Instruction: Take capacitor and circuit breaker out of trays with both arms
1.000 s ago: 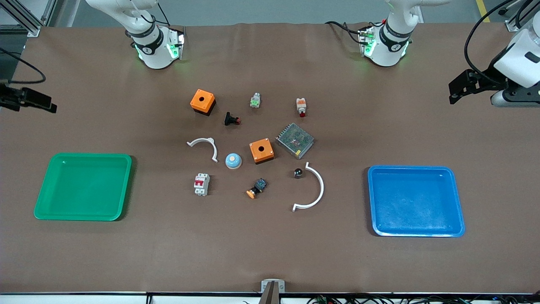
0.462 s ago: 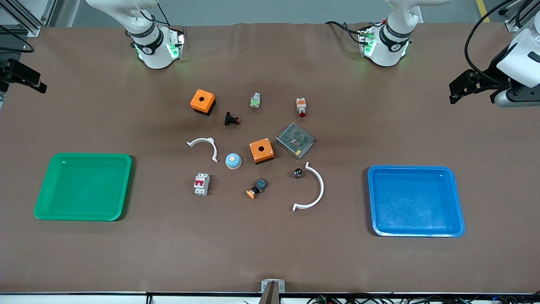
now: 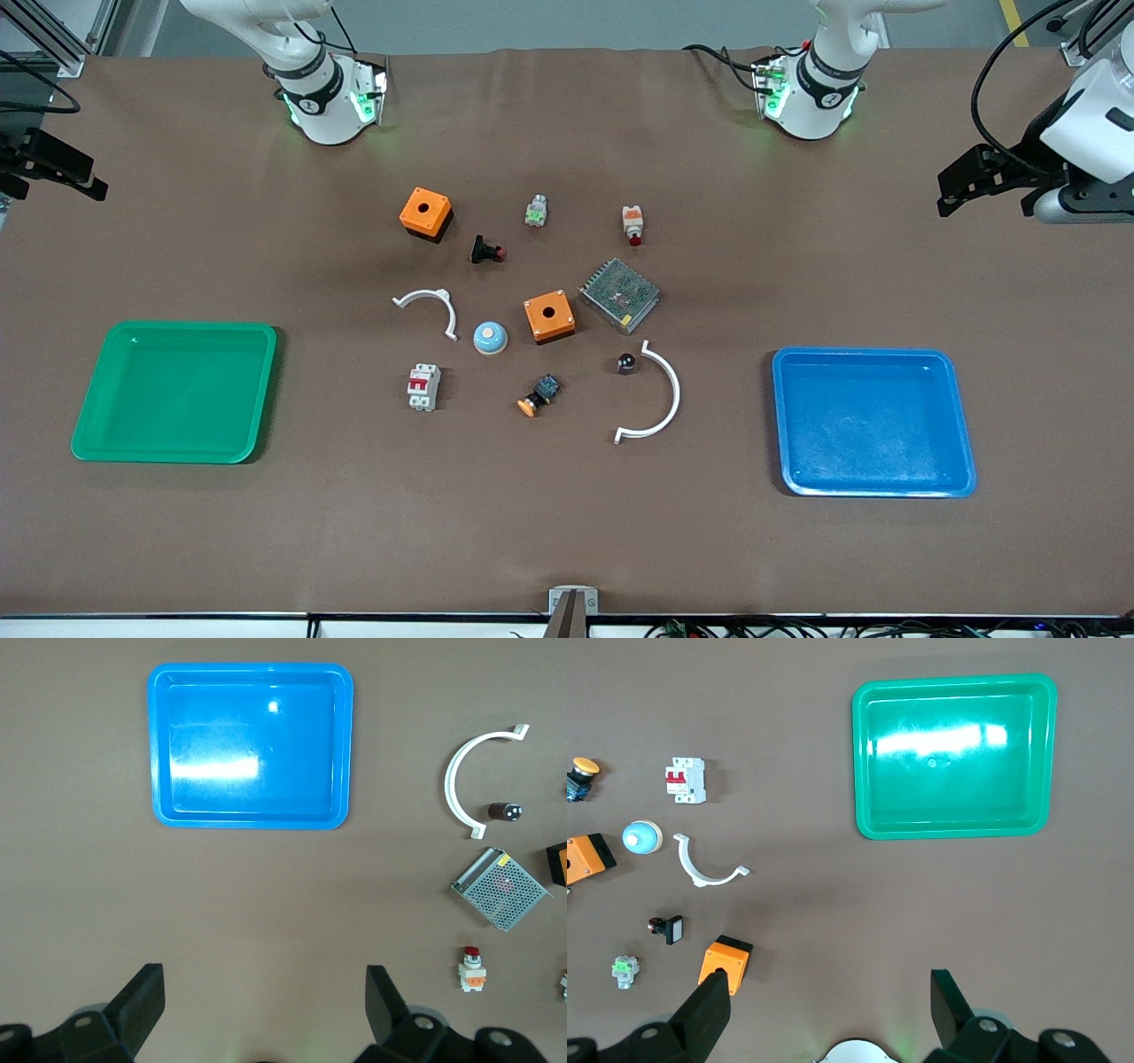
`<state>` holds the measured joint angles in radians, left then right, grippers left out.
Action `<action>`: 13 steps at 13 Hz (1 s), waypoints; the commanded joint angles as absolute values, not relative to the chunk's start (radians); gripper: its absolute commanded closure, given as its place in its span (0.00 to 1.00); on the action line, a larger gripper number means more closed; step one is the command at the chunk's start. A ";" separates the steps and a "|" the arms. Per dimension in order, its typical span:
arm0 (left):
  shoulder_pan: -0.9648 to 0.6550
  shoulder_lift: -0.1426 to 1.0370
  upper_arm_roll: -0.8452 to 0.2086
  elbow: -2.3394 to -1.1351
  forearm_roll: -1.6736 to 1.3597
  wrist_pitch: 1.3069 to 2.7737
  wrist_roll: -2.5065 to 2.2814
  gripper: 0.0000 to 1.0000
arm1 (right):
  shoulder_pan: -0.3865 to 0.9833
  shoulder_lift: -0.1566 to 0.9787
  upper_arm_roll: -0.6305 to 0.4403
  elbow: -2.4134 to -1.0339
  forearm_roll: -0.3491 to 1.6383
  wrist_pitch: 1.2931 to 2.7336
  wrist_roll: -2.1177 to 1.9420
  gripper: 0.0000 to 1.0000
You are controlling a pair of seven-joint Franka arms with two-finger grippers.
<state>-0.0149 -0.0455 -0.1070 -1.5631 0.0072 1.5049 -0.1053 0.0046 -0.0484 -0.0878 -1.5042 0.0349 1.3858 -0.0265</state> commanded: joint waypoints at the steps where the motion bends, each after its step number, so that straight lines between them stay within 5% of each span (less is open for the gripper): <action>1: -0.006 -0.064 -0.114 -1.575 0.005 1.500 -0.094 0.00 | 0.002 -0.077 -0.083 -1.522 0.051 1.388 -0.017 0.00; 13: -0.011 -0.052 -0.114 -1.548 0.009 1.486 -0.101 0.00 | -0.005 -0.104 -0.087 -1.548 0.037 1.390 -0.058 0.00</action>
